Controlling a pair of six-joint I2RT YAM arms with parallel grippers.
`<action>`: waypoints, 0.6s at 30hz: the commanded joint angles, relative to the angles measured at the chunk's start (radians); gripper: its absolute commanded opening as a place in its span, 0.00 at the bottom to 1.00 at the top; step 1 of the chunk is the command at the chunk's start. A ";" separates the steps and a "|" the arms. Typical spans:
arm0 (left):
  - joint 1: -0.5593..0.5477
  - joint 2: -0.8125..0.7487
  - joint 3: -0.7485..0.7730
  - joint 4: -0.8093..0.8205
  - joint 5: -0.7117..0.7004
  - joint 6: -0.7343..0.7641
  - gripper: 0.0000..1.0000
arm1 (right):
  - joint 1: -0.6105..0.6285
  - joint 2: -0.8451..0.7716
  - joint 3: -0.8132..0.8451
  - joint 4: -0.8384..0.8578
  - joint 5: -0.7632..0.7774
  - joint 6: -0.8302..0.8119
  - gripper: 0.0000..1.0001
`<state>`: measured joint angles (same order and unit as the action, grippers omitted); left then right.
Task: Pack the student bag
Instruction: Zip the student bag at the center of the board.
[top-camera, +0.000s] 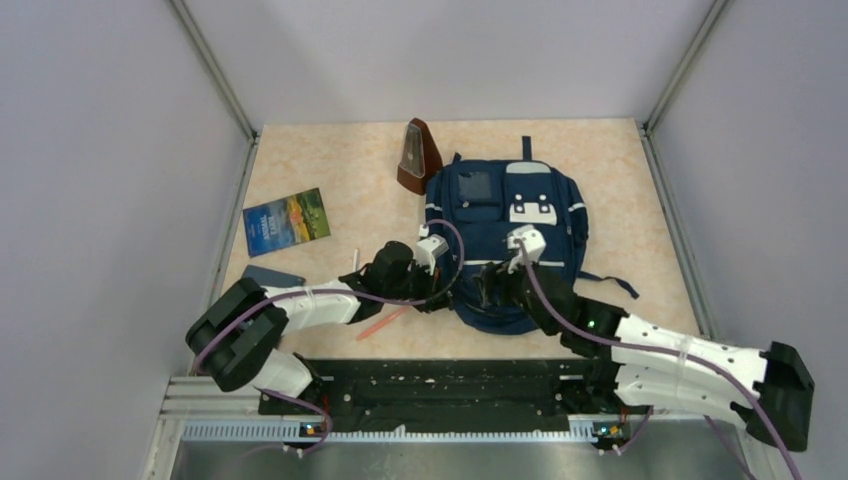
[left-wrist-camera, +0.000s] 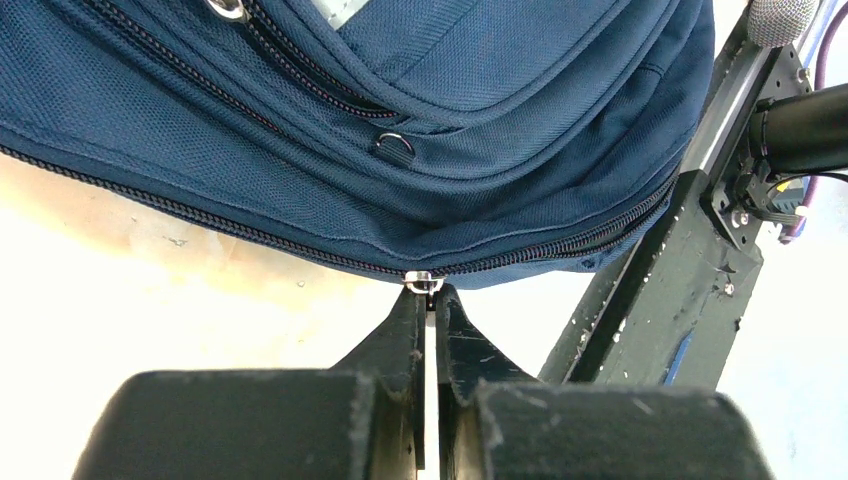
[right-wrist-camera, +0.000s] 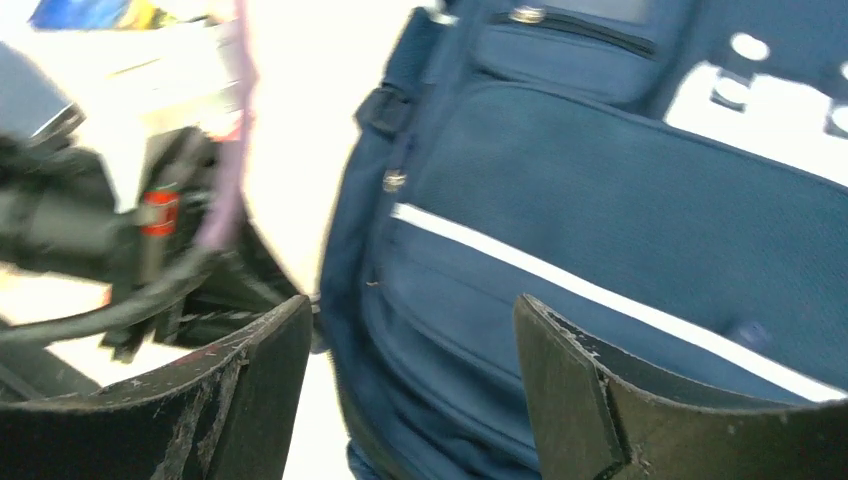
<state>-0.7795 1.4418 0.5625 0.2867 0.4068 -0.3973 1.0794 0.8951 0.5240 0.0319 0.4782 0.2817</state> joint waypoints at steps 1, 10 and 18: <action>-0.001 0.003 0.027 0.041 0.015 -0.010 0.00 | -0.129 -0.076 0.005 -0.280 0.110 0.210 0.72; -0.001 -0.033 -0.010 0.038 0.007 -0.011 0.00 | -0.593 -0.134 -0.006 -0.452 -0.066 0.352 0.68; -0.001 -0.036 -0.020 0.049 0.013 -0.012 0.00 | -0.669 -0.275 -0.093 -0.510 0.061 0.474 0.76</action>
<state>-0.7795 1.4342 0.5537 0.2893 0.4019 -0.3988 0.4221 0.6746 0.4774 -0.4393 0.4862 0.6689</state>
